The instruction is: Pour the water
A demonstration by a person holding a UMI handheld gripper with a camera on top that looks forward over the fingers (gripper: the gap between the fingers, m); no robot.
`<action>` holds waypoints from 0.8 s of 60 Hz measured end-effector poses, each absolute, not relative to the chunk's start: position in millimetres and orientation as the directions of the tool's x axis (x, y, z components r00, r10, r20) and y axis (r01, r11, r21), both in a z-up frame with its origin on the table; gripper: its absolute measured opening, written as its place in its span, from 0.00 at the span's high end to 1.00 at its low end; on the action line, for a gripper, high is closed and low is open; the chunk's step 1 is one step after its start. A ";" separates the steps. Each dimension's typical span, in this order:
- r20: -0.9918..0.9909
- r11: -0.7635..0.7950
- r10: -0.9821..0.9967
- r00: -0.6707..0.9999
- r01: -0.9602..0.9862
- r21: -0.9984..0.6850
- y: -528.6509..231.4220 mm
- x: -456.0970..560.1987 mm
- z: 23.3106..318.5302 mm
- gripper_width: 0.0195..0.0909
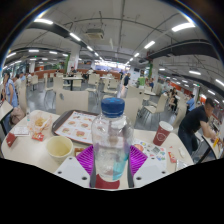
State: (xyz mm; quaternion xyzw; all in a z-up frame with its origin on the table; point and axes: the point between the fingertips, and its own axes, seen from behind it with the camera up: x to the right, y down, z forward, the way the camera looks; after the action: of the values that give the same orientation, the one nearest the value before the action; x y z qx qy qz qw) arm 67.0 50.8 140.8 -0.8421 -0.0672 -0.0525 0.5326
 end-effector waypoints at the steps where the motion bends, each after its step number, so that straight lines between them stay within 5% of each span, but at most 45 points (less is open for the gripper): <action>1: 0.146 -0.427 0.059 0.987 0.158 -0.891 49.9 68.1 136.5 0.68; 16: 0.034 -0.486 0.087 0.996 0.072 -0.871 47.6 68.2 69.2 0.66; 27: 0.016 -0.440 0.084 0.996 0.052 -0.896 45.1 69.8 69.6 0.63; 35: 0.007 -0.465 0.085 0.996 0.046 -0.884 44.4 72.8 66.1 0.47; 40: 0.019 -0.522 0.079 0.997 0.057 -0.851 35.1 74.4 62.3 0.08; 48: 0.034 -0.565 0.054 0.998 0.058 -0.823 7.6 73.3 78.2 0.07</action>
State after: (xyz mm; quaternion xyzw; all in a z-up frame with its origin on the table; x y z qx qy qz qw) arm 73.3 7.6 78.2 -0.8846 -0.0315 -0.0024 0.4653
